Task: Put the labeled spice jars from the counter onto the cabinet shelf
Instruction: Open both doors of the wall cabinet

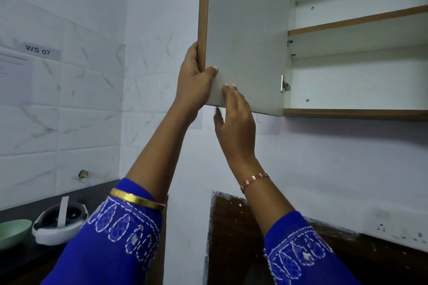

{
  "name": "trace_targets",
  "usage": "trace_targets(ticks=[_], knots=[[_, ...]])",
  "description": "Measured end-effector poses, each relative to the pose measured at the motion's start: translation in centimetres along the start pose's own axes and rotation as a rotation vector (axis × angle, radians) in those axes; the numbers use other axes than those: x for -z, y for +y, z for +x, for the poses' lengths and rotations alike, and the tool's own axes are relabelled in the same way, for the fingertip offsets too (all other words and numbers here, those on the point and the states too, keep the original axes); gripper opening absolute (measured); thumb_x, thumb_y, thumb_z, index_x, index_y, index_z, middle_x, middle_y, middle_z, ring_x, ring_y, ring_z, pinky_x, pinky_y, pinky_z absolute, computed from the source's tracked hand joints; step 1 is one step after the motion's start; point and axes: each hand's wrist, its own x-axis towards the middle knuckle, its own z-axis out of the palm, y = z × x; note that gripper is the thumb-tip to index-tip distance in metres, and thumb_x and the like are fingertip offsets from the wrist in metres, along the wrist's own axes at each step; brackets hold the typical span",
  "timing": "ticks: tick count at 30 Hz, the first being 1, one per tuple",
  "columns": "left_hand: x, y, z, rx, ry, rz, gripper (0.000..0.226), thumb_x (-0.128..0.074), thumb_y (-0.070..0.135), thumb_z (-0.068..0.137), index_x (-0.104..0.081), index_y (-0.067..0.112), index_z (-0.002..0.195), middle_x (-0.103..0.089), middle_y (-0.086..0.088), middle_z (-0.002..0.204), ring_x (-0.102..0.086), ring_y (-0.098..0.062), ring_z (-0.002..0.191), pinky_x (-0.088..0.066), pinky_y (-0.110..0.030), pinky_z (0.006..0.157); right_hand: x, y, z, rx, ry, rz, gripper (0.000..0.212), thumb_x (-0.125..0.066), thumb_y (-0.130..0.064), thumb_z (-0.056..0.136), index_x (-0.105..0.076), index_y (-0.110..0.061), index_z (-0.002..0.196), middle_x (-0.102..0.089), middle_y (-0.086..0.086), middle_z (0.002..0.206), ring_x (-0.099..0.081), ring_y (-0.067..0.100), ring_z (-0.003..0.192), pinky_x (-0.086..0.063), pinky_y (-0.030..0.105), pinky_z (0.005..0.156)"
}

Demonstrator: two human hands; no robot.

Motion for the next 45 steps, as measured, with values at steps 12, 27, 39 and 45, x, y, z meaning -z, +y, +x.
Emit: trace_targets(ticks=[12, 27, 39, 45], knots=[[-10.0, 2.9, -8.5, -0.251, 0.263, 0.310, 0.056, -0.034, -0.003, 0.080, -0.041, 0.006, 0.135, -0.032, -0.014, 0.149, -0.023, -0.024, 0.142, -0.018, -0.043, 0.118, 9.3, 9.7, -3.8, -0.150, -0.256, -0.162, 0.050, -0.052, -0.016, 0.090, -0.041, -0.008, 0.138, -0.039, 0.016, 0.146, -0.033, 0.030, 0.138, -0.029, 0.039, 0.115], [-33.9, 8.9, -17.6, -0.103, -0.019, -0.058, 0.046, -0.038, 0.000, 0.089, -0.044, 0.009, 0.133, -0.042, -0.008, 0.145, -0.031, -0.018, 0.139, -0.027, -0.041, 0.115, 33.0, 26.5, -5.0, -0.150, -0.290, -0.548, 0.047, -0.055, -0.016, 0.088, -0.048, -0.004, 0.133, -0.043, 0.018, 0.144, -0.036, 0.032, 0.137, -0.024, 0.037, 0.114], [-46.8, 6.1, -17.1, 0.071, -0.189, -0.236, 0.047, -0.039, 0.003, 0.091, -0.042, 0.012, 0.136, -0.045, -0.008, 0.143, -0.049, -0.029, 0.124, -0.040, -0.024, 0.101, 40.8, 35.5, -2.8, -0.109, -0.252, -0.842, 0.047, -0.062, -0.008, 0.081, -0.055, 0.003, 0.125, -0.051, 0.027, 0.134, -0.045, 0.041, 0.128, -0.033, 0.047, 0.109], [-52.2, 3.6, -12.8, 0.081, -0.236, -0.340, 0.044, -0.040, 0.003, 0.092, -0.042, 0.010, 0.135, -0.049, -0.003, 0.137, -0.044, 0.008, 0.105, -0.029, 0.012, 0.073, 39.4, 41.4, 1.4, -0.143, -0.382, -1.019, 0.056, -0.053, -0.019, 0.089, -0.036, -0.005, 0.141, -0.031, 0.021, 0.150, -0.024, 0.035, 0.141, -0.017, 0.040, 0.117]])
